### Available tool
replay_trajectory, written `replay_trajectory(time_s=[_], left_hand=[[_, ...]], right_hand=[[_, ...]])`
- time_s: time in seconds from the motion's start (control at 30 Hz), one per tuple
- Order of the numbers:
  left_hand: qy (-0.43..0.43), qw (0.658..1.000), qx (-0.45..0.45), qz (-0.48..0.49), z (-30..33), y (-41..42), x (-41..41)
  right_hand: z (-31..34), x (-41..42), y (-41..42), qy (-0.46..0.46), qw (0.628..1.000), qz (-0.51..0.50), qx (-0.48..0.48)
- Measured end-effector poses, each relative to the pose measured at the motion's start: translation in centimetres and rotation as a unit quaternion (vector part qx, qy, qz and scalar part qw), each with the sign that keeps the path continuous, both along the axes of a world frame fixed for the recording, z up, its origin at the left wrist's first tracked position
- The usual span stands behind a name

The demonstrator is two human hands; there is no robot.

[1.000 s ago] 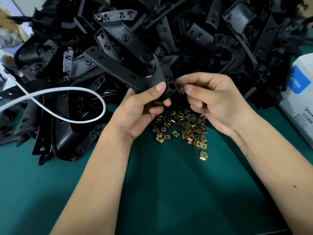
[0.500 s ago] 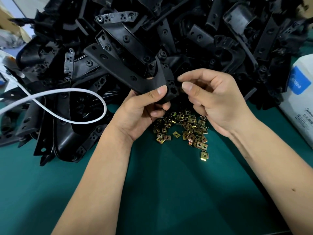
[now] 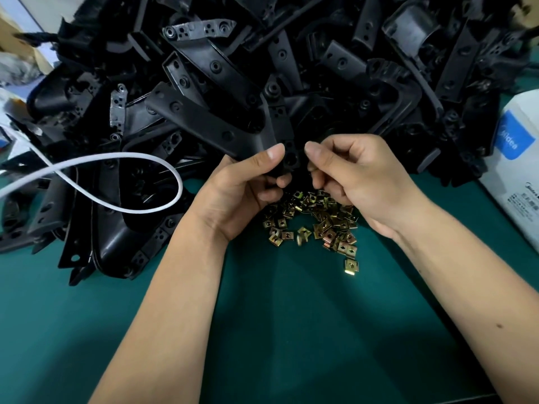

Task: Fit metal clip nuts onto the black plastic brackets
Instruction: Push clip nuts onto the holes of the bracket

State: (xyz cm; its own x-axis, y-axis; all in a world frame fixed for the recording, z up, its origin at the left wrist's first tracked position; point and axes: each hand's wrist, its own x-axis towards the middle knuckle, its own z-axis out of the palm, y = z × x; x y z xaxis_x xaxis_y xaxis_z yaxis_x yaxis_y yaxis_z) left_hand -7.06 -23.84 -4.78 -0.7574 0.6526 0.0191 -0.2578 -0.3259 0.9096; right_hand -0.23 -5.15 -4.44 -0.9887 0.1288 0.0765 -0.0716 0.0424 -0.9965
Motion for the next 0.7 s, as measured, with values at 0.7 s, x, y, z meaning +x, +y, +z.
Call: replay_trajectory(time_s=[0.7], left_hand=[[-0.009,0.999,0.016,0.044,-0.1,-0.6,-0.3]], right_hand=[[0.2,1.1,-3.2,0.068,0.816,0.191,0.541]])
